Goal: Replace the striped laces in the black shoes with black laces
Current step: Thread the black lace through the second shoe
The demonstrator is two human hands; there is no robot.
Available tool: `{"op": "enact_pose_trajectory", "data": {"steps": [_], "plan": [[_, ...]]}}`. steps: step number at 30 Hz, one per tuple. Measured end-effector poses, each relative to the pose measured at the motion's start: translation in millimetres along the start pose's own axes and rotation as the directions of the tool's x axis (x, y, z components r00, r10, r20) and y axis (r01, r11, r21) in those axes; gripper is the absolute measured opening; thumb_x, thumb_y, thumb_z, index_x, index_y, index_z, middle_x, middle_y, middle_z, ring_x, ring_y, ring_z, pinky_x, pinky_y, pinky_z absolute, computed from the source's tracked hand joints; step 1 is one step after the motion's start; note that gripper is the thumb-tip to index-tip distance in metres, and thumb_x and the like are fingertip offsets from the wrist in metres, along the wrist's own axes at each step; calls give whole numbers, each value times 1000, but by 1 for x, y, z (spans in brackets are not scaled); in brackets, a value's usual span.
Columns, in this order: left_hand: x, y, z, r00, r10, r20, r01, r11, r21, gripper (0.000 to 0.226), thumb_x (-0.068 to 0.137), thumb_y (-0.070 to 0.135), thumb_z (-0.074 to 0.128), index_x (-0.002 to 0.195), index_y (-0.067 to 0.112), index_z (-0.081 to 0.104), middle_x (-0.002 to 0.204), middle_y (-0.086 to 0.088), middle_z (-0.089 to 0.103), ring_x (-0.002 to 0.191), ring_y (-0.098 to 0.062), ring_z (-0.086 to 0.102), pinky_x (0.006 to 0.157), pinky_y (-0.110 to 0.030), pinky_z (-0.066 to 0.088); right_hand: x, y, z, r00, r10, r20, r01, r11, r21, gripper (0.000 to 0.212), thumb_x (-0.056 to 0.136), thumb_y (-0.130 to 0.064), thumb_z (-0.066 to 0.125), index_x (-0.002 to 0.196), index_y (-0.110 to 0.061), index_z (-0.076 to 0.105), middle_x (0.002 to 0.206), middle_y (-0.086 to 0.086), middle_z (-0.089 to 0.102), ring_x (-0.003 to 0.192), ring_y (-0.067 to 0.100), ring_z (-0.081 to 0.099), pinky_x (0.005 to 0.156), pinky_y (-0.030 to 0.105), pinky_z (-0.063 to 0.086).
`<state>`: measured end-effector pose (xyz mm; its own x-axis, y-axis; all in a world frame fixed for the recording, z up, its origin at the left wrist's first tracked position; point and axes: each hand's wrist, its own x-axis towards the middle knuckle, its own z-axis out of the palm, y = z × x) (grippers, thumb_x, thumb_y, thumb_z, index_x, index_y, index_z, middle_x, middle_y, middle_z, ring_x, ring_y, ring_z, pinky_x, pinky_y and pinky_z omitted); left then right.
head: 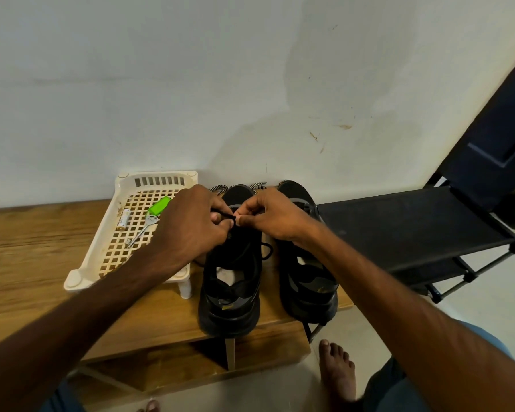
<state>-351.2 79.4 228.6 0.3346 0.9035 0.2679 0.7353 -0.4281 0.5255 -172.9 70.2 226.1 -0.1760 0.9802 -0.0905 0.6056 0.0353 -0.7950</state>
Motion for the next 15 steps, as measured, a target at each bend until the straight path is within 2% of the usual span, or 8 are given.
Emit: {"op": "enact_pose_trajectory", "data": {"steps": [2, 4, 6, 8, 10, 11, 13, 15], "plan": [[2, -3, 0, 1000, 7, 7, -7, 1000, -16, 15, 81, 21, 80, 96, 24, 83, 51, 22, 55, 57, -4, 58, 67, -25, 50, 0, 1, -1, 999, 35, 8, -35, 997, 64, 16, 97, -7, 67, 104, 3, 77, 105, 13, 77, 106, 22, 72, 101, 36, 56], [3, -6, 1, 1000, -9, 9, 9, 1000, -27, 13, 79, 22, 80, 92, 23, 83, 43, 23, 49, 50, -2, 54, 63, -22, 48, -1, 1, -2, 997, 71, 40, -76, 989, 124, 15, 97, -7, 67, 103, 3, 77, 104, 12, 78, 106, 20, 73, 98, 31, 57], [2, -10, 0, 998, -51, 33, 53, 996, -74, 11, 78, 23, 81, 89, 24, 83, 48, 21, 57, 53, -1, 60, 59, -21, 47, -3, -2, -4, 997, 61, 53, -67, 991, 113, 14, 95, -7, 70, 104, 0, 78, 103, 7, 78, 101, 13, 73, 91, 22, 57], [5, -13, -2, 980, -159, 116, 181, 961, -208, 9, 77, 24, 84, 86, 22, 83, 60, 14, 68, 65, -3, 66, 58, -22, 49, -7, -3, -7, 1000, -11, -11, 11, 1000, -13, 14, 88, -10, 78, 102, -8, 79, 96, -2, 77, 88, -2, 69, 77, 11, 54], [10, -20, -4, 918, -307, 252, 382, 859, -342, 14, 76, 25, 85, 85, 14, 83, 66, 5, 73, 69, -8, 66, 55, -23, 47, -13, -3, -8, 994, -79, -76, 70, 991, -115, 18, 81, -14, 87, 97, -14, 78, 86, -10, 73, 73, -10, 65, 65, 6, 48], [11, -22, -5, 874, -359, 329, 470, 797, -380, 20, 76, 24, 85, 88, 8, 81, 62, 4, 71, 62, -8, 62, 52, -22, 43, -15, -3, -6, 992, -93, -82, 83, 990, -116, 19, 79, -15, 89, 94, -14, 78, 83, -9, 74, 69, -8, 66, 64, 6, 48], [13, -26, -5, 794, -396, 461, 591, 681, -432, 30, 75, 20, 85, 94, -1, 76, 54, 1, 56, 46, -8, 43, 44, -20, 31, -18, -2, 1, 991, -94, -91, 85, 991, -101, 17, 78, -16, 89, 91, -14, 79, 79, -6, 76, 69, -1, 71, 64, 10, 52], [16, -28, -6, 755, -382, 533, 640, 604, -475, 32, 74, 15, 85, 99, -1, 73, 54, 3, 47, 45, -8, 32, 43, -20, 23, -18, -4, 6, 985, -94, -146, 78, 991, -110, 12, 79, -18, 89, 87, -15, 80, 76, -7, 76, 68, 1, 71, 62, 10, 53]]}}
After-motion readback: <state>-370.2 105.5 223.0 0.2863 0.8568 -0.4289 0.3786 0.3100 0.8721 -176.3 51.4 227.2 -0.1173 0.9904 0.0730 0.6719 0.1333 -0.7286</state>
